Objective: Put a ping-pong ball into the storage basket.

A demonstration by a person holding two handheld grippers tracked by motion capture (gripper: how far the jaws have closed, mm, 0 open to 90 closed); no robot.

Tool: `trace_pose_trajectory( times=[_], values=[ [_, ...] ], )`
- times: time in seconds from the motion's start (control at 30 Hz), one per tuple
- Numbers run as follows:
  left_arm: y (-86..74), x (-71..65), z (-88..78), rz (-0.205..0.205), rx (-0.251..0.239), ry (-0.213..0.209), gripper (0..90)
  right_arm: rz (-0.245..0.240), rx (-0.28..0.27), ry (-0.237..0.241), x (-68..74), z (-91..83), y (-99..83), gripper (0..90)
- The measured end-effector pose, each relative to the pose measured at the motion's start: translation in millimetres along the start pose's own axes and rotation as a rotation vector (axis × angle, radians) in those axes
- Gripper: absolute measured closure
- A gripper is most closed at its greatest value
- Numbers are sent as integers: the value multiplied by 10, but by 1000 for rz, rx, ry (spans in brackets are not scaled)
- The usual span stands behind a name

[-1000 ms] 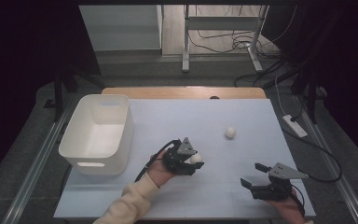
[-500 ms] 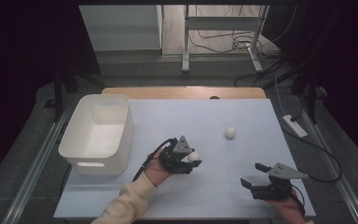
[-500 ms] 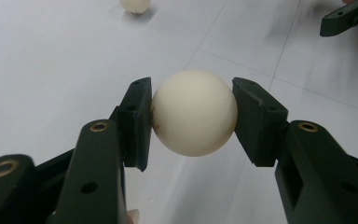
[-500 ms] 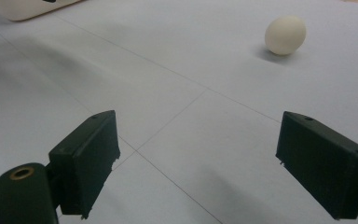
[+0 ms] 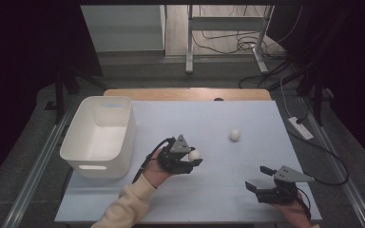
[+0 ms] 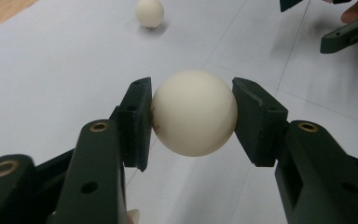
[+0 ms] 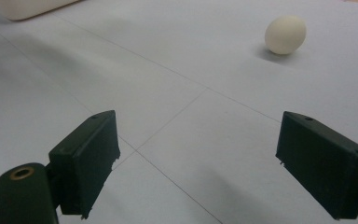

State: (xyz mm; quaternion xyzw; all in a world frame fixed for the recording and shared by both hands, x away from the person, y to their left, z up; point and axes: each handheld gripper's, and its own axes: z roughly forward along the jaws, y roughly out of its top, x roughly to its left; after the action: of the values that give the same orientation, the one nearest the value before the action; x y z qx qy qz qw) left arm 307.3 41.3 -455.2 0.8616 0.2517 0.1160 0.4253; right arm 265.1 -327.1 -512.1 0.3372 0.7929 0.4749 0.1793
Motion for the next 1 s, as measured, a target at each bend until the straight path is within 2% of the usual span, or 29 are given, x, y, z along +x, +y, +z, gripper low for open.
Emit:
trace_pose_trajectory(
  times=[1.0],
  values=[
    [25,165,-255,-42,-73,30,509,6,4,0,-4,5,-4,131]
  ],
)
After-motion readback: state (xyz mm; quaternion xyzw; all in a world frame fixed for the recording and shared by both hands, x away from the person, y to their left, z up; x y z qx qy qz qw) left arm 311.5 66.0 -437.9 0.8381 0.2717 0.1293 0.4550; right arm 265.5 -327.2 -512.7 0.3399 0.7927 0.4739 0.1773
